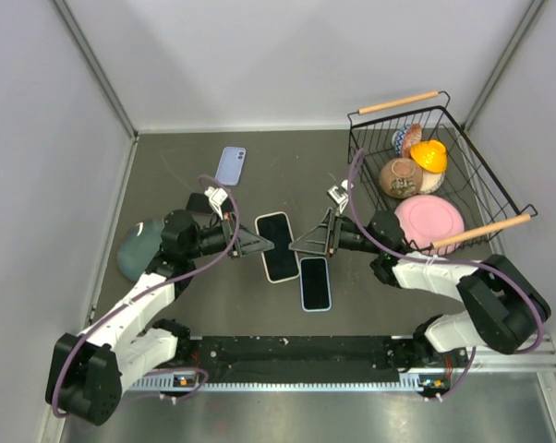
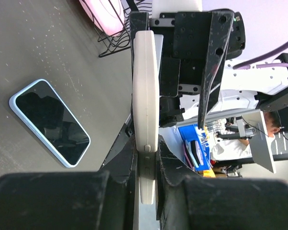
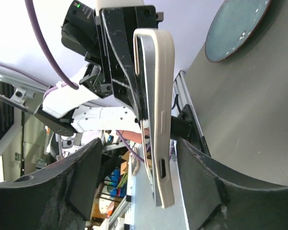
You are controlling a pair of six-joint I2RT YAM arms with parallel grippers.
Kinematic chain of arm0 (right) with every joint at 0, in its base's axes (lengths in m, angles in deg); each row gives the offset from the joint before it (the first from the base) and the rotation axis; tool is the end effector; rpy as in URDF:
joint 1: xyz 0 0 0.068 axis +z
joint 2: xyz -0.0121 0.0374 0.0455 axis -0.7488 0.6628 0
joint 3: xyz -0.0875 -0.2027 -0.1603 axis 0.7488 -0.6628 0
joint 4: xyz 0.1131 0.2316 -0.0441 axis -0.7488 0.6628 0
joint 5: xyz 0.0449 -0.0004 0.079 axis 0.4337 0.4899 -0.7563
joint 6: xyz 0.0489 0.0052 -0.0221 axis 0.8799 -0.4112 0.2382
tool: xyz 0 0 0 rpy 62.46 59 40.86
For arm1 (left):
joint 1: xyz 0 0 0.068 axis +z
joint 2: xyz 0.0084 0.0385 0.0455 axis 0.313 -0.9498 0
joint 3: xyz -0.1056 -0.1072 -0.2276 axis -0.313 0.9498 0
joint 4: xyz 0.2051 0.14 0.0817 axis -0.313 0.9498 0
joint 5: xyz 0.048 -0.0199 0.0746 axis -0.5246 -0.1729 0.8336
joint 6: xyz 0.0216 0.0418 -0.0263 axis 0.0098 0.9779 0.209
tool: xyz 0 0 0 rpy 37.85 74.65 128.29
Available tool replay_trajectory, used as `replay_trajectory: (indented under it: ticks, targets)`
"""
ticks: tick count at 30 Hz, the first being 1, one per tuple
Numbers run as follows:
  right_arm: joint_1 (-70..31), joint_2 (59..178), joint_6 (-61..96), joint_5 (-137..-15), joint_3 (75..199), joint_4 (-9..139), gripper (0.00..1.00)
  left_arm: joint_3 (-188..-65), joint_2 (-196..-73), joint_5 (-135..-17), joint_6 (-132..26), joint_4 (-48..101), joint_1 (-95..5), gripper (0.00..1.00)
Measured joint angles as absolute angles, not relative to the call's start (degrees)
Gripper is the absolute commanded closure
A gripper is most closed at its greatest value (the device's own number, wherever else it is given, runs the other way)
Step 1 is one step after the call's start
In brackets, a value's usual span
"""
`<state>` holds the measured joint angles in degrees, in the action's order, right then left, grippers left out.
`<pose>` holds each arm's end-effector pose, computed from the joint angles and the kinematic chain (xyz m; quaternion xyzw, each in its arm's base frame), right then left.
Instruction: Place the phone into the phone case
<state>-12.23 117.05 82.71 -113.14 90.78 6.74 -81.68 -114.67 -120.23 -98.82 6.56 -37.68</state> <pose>0.2064 0.1823 0.2373 -0.0856 0.6664 0.7109 0.2080 0.1876 -0.0961 0.2587 0.0606 0.7268 -0.6311 0.2642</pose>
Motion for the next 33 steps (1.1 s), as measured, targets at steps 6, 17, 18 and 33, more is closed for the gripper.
replay_trajectory:
  ticks: [6, 17, 18, 33]
  targets:
    - [-12.2, 114.7, 81.1, -113.6, 86.0, 7.1, 0.37, -81.7, -115.0, -119.3, -99.5, 5.6, -37.7, 1.00]
    - [-11.1, 116.4, 82.6, -113.9, 83.0, 2.2, 0.55, -81.7, -117.9, -118.4, -99.6, 5.0, -37.7, 1.00]
    - [-11.1, 116.6, 82.7, -113.7, 82.9, 2.0, 0.58, -81.7, -117.9, -118.3, -99.5, 5.0, -37.7, 1.00]
    - [-6.3, 106.5, 75.3, -102.5, 83.7, 25.3, 1.00, -85.4, -114.1, -113.0, -89.2, 21.0, -40.4, 1.00]
